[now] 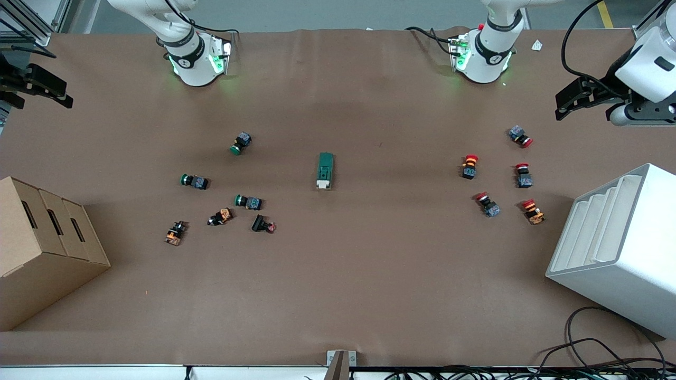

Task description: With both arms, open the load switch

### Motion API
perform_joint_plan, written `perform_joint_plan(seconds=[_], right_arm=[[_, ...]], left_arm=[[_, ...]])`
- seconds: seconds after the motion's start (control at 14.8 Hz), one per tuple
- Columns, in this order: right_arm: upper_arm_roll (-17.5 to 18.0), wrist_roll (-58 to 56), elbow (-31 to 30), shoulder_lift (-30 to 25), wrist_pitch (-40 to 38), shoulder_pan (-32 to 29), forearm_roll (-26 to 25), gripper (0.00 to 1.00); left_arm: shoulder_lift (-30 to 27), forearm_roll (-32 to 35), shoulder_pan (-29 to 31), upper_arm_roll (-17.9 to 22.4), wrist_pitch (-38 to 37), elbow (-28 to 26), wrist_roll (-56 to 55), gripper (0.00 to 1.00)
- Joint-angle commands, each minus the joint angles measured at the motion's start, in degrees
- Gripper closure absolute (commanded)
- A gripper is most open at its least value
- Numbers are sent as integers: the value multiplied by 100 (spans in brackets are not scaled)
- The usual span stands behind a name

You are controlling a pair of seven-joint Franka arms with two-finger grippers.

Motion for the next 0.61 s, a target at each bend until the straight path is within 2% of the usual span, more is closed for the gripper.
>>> perform_joint_plan(seconds=[0.0,0.54], right_arm=[[73,-67,-119,-157,-10,-48,-74,0],[12,56,-119,-148,-98,-101,93,0]], left_arm=[[14,-82,29,11,7,85,-13,0],[338,-134,-94,-85,190,93,-65,0]])
